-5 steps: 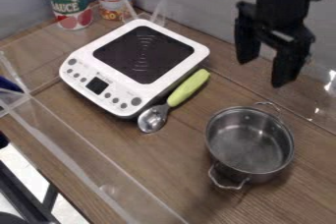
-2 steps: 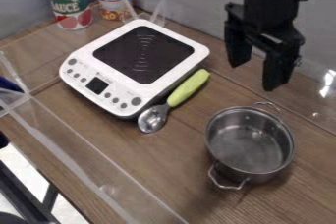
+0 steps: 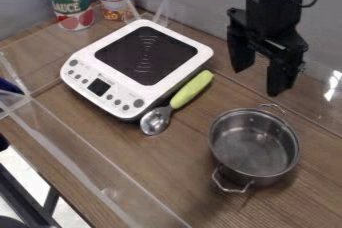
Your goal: Remove silver pot from the white and black stove top and place it on the table
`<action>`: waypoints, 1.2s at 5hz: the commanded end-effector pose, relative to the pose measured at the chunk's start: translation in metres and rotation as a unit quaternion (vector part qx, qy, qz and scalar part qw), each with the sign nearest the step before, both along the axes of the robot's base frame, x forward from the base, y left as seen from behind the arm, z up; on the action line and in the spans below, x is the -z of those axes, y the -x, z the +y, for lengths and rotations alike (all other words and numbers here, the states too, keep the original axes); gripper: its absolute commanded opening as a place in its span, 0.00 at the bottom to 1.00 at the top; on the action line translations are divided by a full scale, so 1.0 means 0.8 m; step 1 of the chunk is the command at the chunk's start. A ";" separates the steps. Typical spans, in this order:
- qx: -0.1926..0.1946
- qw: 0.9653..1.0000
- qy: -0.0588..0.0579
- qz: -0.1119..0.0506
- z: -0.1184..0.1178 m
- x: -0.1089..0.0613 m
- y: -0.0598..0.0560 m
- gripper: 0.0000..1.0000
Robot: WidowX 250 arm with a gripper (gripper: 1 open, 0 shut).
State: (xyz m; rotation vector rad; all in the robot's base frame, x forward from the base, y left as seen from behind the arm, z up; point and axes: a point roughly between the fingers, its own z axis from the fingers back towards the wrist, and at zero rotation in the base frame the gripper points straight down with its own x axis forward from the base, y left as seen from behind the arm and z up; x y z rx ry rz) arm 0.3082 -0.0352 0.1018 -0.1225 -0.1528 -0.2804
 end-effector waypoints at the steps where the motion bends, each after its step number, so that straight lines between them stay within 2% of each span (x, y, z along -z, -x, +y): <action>1: -0.001 1.000 -0.001 -0.030 -0.001 -0.018 -0.003 1.00; 4: -0.002 0.999 -0.010 -0.032 -0.007 -0.009 -0.006 1.00; 6: 0.004 0.999 -0.013 -0.035 -0.009 -0.007 0.000 1.00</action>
